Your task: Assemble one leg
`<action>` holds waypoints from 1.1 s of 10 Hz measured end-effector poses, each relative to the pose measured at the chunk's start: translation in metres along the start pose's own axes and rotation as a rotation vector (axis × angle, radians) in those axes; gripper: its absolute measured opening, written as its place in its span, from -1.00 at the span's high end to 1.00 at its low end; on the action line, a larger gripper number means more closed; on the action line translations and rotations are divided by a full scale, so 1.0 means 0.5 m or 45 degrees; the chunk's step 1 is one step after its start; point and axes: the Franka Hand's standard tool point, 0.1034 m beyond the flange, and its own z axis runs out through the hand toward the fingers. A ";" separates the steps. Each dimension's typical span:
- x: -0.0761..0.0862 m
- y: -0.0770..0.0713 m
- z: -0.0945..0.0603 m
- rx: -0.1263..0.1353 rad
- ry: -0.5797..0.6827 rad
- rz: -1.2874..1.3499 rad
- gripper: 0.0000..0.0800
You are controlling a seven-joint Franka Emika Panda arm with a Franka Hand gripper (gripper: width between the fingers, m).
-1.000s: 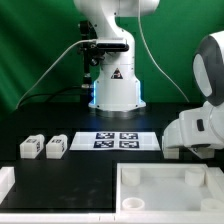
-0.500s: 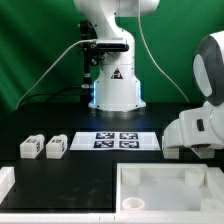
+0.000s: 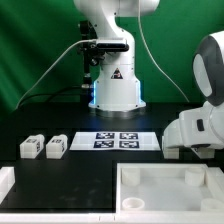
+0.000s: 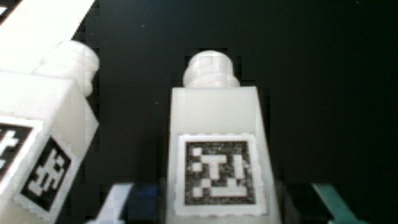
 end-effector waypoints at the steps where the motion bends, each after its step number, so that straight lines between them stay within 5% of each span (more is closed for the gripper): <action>1: -0.009 0.006 -0.009 -0.004 -0.017 -0.018 0.27; 3: -0.005 0.027 -0.112 -0.002 0.136 -0.042 0.27; 6: -0.066 0.054 -0.260 0.015 0.541 -0.067 0.27; 9: -0.059 0.056 -0.270 0.026 0.922 -0.066 0.27; 11: -0.055 0.089 -0.337 0.013 1.229 -0.124 0.27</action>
Offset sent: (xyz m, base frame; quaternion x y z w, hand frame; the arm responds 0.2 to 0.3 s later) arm 0.0479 -0.0243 0.0739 0.0022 0.2398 -0.0280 0.9704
